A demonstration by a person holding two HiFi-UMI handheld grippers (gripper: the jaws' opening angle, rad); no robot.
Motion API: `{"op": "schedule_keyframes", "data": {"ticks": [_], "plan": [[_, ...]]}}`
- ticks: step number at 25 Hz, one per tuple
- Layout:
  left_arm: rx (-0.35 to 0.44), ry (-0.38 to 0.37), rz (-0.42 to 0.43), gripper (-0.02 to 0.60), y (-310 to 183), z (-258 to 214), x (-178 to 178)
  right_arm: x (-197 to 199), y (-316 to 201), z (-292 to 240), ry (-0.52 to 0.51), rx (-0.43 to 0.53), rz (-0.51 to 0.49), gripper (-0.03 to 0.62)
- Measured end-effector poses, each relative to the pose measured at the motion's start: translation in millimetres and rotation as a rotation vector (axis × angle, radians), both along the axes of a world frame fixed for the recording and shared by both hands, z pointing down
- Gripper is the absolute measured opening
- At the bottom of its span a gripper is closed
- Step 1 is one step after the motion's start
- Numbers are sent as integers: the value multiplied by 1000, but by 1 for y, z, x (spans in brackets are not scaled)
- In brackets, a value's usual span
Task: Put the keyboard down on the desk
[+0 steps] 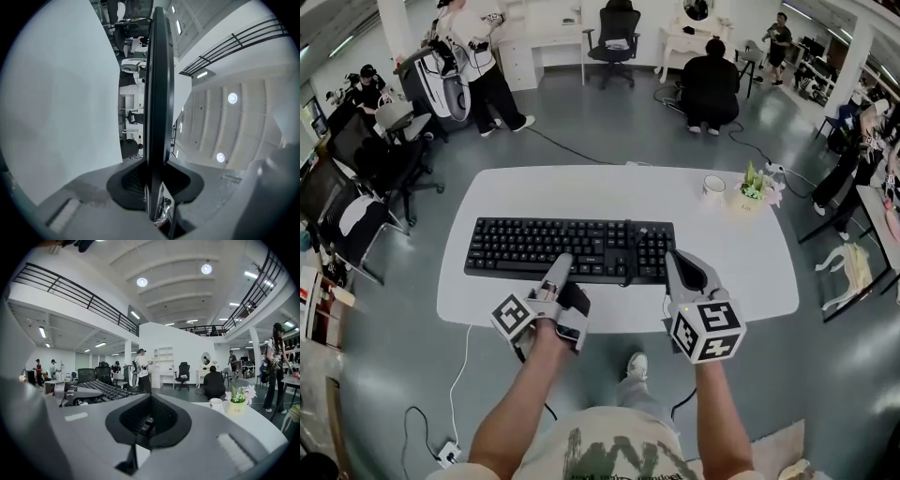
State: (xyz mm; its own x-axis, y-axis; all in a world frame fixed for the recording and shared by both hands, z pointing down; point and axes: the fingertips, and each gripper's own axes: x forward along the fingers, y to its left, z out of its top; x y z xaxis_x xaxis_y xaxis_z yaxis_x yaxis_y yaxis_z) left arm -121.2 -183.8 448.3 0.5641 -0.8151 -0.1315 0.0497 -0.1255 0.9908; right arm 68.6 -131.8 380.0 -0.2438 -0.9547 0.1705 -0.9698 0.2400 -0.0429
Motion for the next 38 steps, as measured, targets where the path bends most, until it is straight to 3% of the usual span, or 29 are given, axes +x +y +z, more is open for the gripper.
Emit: {"op": "schedule_keyframes", "data": {"ticks": [14, 24, 32, 38], "plan": [[-18, -32, -72, 86, -111, 0, 90, 91, -131, 3, -25, -33, -93, 0], [-26, -42, -101, 86, -120, 10, 88, 94, -149, 13, -45, -39, -116, -2], [-26, -26, -75, 86, -141, 28, 74, 76, -166, 19, -38, -55, -91, 0], [-74, -1, -37, 86, -148, 63, 74, 57, -173, 38, -45, -103, -93, -1]]}}
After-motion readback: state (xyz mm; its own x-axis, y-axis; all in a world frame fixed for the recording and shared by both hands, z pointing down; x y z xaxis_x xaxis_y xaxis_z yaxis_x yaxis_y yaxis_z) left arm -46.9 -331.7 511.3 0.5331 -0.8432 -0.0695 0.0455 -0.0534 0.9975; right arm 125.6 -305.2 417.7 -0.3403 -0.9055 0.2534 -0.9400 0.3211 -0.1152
